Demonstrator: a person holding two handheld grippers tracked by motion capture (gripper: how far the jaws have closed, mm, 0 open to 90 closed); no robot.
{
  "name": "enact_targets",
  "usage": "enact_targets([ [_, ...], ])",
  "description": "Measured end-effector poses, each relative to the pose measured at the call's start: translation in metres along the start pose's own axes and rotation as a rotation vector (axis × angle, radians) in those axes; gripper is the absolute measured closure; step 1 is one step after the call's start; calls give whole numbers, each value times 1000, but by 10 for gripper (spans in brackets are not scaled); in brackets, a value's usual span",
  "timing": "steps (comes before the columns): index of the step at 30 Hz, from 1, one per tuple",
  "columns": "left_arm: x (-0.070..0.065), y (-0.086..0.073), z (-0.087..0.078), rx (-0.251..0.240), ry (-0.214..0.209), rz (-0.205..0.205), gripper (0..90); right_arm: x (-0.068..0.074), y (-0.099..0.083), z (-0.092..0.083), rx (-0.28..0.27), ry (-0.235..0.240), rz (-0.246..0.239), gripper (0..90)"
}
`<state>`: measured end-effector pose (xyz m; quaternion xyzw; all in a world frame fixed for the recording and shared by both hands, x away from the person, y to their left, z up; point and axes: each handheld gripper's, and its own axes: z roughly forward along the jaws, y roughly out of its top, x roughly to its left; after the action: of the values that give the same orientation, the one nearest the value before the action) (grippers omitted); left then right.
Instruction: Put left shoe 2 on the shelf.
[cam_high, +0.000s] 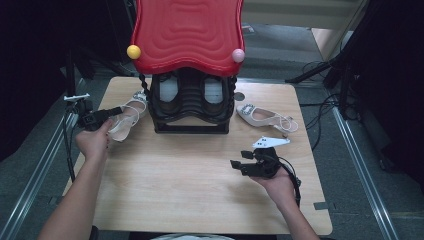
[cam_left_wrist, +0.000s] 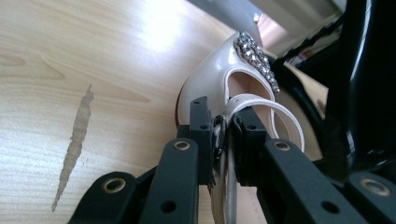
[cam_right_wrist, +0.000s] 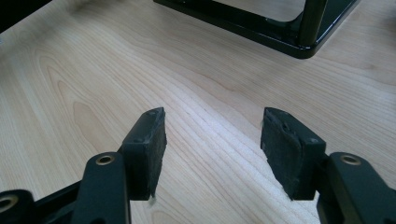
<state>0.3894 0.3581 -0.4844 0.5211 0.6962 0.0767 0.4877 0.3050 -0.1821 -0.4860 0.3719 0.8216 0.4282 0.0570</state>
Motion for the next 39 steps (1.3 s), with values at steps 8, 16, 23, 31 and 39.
enact_targets([
  [8,-1,25,-17,-30,6,-4,812,0,0,-3,-12,7,1,418],
  [16,-21,49,-28,-61,-4,17,812,-2,0,-4,-20,-1,8,416],
  [23,-41,73,-41,-89,-26,12,812,-2,0,-4,-20,-3,8,416],
  [31,-63,102,-60,-125,-55,4,812,-2,0,-4,-21,0,6,415],
  [39,-93,133,-80,-155,-66,51,813,-2,0,-4,-22,0,6,415],
])
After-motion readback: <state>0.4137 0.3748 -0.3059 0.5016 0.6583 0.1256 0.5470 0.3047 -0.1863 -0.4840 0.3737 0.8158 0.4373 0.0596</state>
